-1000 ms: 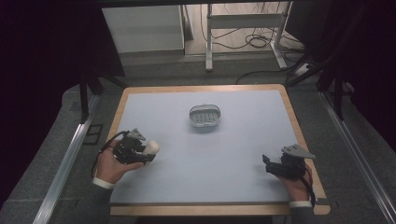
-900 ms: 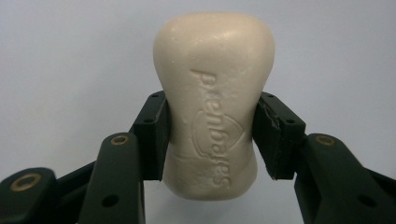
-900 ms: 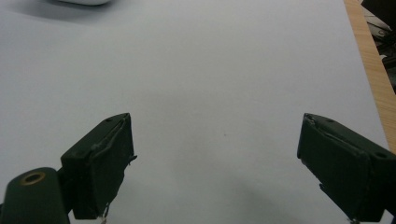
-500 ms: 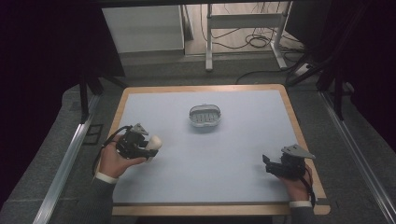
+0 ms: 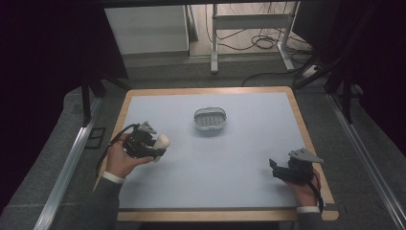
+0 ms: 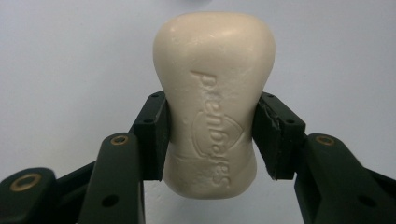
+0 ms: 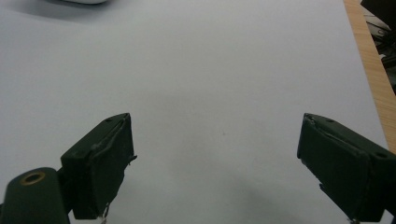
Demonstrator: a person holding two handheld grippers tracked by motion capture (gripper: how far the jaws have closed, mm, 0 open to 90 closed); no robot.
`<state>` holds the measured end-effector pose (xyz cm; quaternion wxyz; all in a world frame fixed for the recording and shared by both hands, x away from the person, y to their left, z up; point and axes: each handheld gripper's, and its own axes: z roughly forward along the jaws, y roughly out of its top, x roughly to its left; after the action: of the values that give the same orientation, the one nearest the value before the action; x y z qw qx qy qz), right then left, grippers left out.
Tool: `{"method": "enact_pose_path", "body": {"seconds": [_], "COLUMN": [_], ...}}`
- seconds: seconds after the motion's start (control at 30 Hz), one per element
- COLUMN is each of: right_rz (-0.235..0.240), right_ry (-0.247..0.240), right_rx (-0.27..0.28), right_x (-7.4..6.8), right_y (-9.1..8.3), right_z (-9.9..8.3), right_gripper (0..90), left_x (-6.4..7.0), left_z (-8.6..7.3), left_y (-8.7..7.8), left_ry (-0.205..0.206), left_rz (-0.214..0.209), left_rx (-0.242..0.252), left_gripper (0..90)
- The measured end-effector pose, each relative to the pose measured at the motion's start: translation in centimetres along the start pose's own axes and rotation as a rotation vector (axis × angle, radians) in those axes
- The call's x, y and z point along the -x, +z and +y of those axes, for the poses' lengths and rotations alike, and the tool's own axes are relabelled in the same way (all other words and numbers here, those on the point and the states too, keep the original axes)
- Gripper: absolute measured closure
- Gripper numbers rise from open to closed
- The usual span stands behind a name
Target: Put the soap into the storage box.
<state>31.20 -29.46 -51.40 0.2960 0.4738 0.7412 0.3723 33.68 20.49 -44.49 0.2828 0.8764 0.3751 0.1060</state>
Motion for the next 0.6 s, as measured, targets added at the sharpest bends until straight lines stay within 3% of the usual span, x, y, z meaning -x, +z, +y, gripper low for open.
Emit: {"method": "enact_pose_path", "body": {"seconds": [0.27,0.6], "right_rz": [0.000,0.001], "right_ry": [-0.001,-0.001], "right_rx": [0.000,0.001], "right_x": [0.0,-0.1], "right_y": [0.0,0.0], "right_z": [0.0,0.0], "right_gripper": [10.6,10.6], "left_x": [-0.2,-0.4], "left_z": [0.5,1.6], "left_y": [0.3,0.2], "left_ry": [-0.010,0.012], "left_rz": [-0.007,0.003], "left_rx": [0.005,0.006], "left_gripper": [50.0,50.0]}}
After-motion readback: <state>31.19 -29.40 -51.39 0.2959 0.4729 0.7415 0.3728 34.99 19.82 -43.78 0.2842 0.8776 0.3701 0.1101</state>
